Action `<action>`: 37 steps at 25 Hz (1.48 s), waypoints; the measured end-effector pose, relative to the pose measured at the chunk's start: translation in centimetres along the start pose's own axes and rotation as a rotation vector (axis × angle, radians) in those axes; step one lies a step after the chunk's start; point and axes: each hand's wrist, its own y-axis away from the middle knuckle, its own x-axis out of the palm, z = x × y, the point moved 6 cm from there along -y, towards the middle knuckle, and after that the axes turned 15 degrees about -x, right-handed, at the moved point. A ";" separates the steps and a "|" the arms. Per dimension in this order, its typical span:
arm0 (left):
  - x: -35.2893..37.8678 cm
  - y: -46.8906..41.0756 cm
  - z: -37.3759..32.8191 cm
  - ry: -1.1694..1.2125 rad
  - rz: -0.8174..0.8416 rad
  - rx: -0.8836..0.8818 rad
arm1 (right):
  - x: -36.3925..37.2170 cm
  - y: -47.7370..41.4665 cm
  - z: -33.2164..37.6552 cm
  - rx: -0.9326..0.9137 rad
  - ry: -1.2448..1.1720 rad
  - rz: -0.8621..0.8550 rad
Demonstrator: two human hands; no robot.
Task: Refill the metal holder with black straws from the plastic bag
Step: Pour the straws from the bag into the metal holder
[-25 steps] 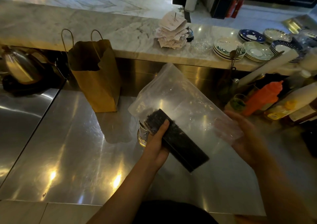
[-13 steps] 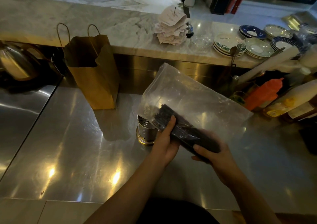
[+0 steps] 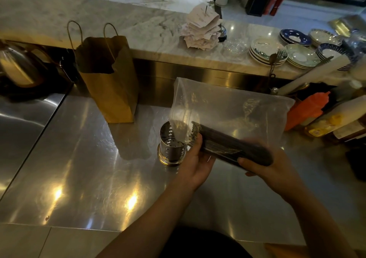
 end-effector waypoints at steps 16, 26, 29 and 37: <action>-0.1 -0.6 0.8 0.062 0.159 -0.043 | -0.4 -0.7 1.9 -0.066 0.105 0.058; -1.1 -0.2 0.8 -0.030 0.003 -0.026 | -0.2 0.8 -0.7 -0.034 0.045 0.030; -0.9 -0.1 1.0 -0.037 -0.013 -0.038 | -0.6 0.8 -0.8 -0.037 0.042 0.019; -0.5 0.7 -0.3 -0.172 0.020 -0.002 | 0.0 1.0 -0.8 -0.046 -0.057 -0.044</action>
